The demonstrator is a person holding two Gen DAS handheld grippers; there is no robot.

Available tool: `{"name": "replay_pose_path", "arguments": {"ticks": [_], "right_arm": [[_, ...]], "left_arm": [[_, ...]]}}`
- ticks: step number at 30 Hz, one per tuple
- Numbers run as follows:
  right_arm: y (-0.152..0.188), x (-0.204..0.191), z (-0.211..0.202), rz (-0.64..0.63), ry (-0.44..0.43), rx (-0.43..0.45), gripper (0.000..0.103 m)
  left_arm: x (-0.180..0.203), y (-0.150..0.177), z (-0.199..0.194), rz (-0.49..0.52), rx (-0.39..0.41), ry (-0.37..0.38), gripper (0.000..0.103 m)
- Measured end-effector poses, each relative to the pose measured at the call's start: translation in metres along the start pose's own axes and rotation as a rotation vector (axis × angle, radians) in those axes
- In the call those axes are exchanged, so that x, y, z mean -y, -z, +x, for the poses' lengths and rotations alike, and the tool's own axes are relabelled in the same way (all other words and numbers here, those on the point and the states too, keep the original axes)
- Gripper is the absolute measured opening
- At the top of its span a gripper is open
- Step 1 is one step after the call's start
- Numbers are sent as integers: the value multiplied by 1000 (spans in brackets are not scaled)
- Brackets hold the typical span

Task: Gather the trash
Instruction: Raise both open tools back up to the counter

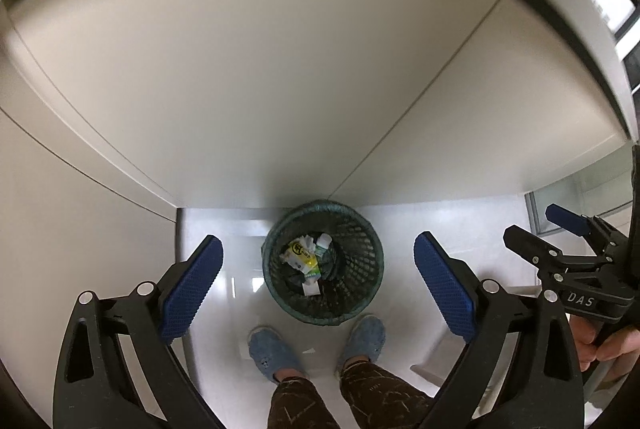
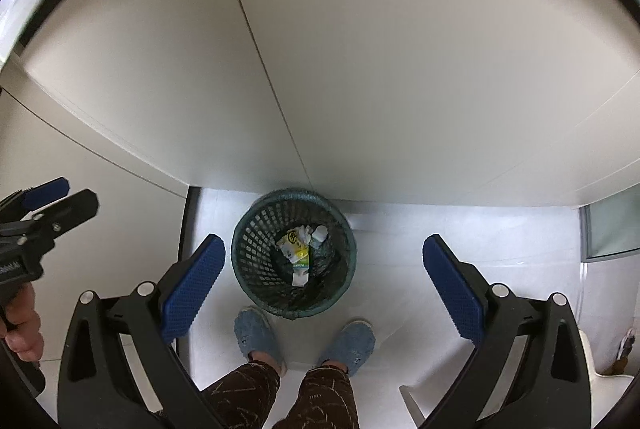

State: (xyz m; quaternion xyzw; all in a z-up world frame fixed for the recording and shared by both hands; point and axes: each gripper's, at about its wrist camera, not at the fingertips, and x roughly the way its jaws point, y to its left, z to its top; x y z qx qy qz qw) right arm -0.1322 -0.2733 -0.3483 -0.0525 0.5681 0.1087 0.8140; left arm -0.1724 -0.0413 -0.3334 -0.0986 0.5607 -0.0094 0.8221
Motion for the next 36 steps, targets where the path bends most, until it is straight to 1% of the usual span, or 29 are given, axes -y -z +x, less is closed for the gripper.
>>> {"name": "replay_pose_path", "arguments": {"ticks": [3, 5, 10, 13, 16, 20, 23, 26, 29, 31, 34, 36], "right_arm": [[-13, -4, -32, 2, 19, 21, 95], [-23, -5, -58, 5, 13, 41, 95], [-43, 0, -120, 36, -10, 112, 95], [-54, 0, -153, 51, -27, 150, 95], [-62, 0, -182, 75, -44, 177, 95], [-72, -6, -216, 99, -54, 214, 95], [-79, -8, -236, 105, -29, 237, 95], [-86, -11, -251, 128, -14, 259, 95], [-90, -13, -261, 153, 8, 283, 94], [-93, -14, -270, 160, 18, 301, 93], [-97, -10, -277, 174, 27, 316, 93], [-101, -8, -279, 183, 38, 322, 93]], "left_arm": [[5, -11, -34, 4, 24, -20, 94], [6, -17, -54, 12, 40, -19, 94], [9, -39, -102, 51, 81, -50, 94], [14, -54, -136, 52, 130, -38, 94], [20, -70, -169, 47, 174, -9, 94], [32, -89, -199, 88, 216, 4, 95], [40, -103, -225, 127, 245, 9, 95], [44, -116, -238, 155, 261, 18, 95], [48, -126, -248, 171, 258, 13, 95], [48, -131, -252, 183, 257, 27, 95], [49, -140, -257, 205, 262, 16, 95], [48, -147, -257, 201, 259, 20, 95]]}}
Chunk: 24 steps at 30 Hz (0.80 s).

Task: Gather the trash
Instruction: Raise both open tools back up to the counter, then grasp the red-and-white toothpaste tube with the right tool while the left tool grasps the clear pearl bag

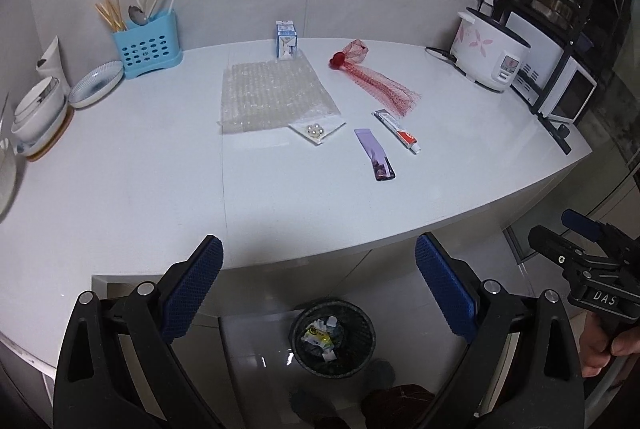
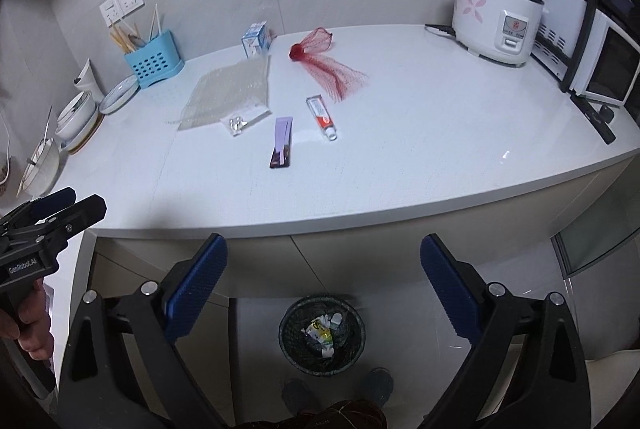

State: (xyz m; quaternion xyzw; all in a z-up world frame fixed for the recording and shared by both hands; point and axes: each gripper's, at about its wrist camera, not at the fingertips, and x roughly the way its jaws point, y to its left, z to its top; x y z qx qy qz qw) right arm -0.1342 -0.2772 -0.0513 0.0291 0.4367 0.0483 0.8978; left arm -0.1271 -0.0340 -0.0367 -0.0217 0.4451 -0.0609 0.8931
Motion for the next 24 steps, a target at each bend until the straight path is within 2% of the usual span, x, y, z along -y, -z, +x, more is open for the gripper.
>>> {"name": "replay_pose_path", "arguments": {"ticks": [11, 16, 20, 24], "right_arm": [[-31, 4, 29, -7, 18, -21, 92], [-62, 1, 67, -41, -3, -47, 90], [-93, -4, 107, -77, -26, -96, 83], [-124, -9, 147, -125, -43, -131, 82]], "left_arm": [[-4, -34, 31, -17, -35, 2, 95], [-6, -52, 58, -39, -54, -13, 95], [-13, -70, 86, -76, -77, -37, 95], [-18, -86, 116, -109, -112, -62, 95]]}}
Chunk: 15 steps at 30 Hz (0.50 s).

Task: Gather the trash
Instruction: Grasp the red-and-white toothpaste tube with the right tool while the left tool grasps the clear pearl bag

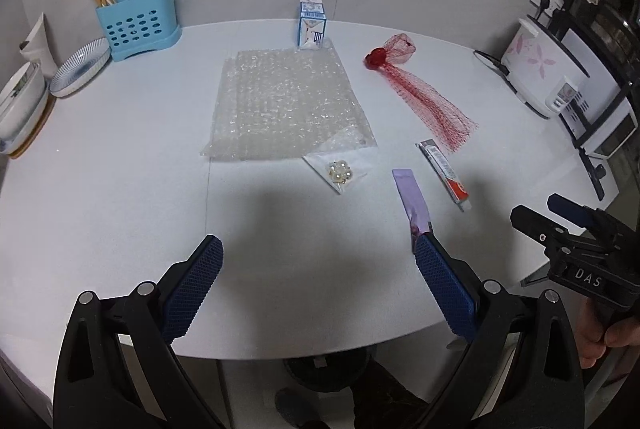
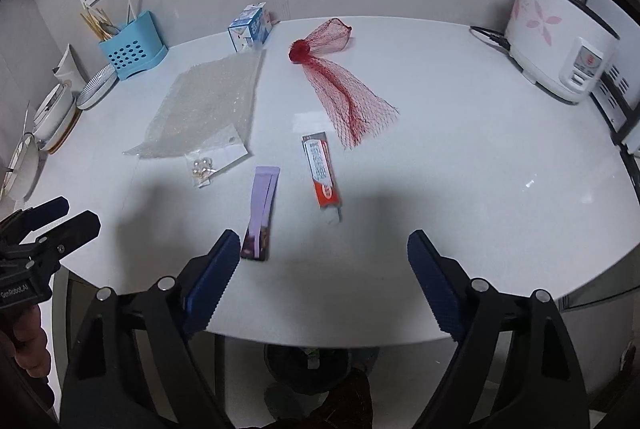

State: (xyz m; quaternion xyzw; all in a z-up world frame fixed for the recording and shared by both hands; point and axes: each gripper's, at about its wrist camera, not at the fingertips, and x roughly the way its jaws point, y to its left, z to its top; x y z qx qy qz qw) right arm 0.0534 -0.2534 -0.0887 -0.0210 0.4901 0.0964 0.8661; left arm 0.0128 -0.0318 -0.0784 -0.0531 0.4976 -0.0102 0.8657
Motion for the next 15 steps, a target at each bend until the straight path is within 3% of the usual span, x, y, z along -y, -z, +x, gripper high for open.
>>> {"name": "replay_pose_path", "arguments": {"ticks": [6, 15], "right_arm": [[-35, 3, 50, -32, -13, -89, 73], [-54, 0, 106, -52, -32, -219, 57]], "left_arm": [[-1, -20, 33, -36, -46, -26, 95], [2, -36, 66, -75, -106, -60, 95]]}}
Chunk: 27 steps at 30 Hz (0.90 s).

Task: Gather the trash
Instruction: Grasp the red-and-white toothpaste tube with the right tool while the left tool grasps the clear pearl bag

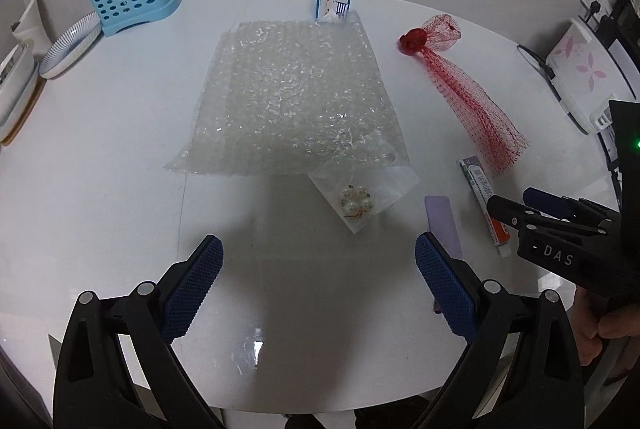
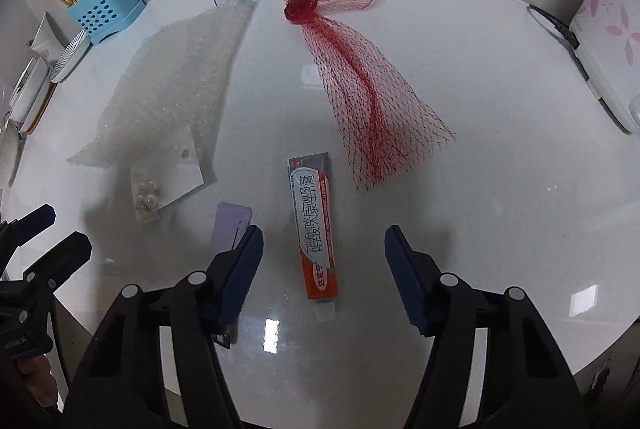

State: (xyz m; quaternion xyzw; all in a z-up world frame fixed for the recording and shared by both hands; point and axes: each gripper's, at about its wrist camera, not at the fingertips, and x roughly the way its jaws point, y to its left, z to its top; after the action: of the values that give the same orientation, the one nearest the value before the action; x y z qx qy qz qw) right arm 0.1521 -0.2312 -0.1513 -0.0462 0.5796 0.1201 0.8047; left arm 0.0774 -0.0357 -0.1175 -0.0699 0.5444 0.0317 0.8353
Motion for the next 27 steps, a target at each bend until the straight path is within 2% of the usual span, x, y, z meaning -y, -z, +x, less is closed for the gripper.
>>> {"name": "replay_pose_path", "arguments": {"ticks": [5, 8, 10, 11, 12, 20, 27], "right_arm": [[-6, -2, 21, -8, -1, -72, 48], [-6, -6, 21, -37, 12, -59, 42], [-6, -6, 21, -39, 25, -58, 33], [-7, -5, 21, -40, 30, -58, 24], [-7, -5, 21, -50, 34, -60, 21], [-4, 13, 19, -45, 13, -71, 21], [-2, 28, 8, -50, 18, -45, 21]], "left_arm": [[2, -9, 14, -28, -28, -14, 95], [4, -11, 24, -36, -46, -19, 95], [7, -13, 31, -40, -58, -24, 95], [8, -14, 34, -43, -64, -25, 95], [9, -15, 37, -50, -71, -26, 95], [22, -24, 58, -83, -95, -44, 95], [24, -36, 76, -133, -116, -52, 94]]}}
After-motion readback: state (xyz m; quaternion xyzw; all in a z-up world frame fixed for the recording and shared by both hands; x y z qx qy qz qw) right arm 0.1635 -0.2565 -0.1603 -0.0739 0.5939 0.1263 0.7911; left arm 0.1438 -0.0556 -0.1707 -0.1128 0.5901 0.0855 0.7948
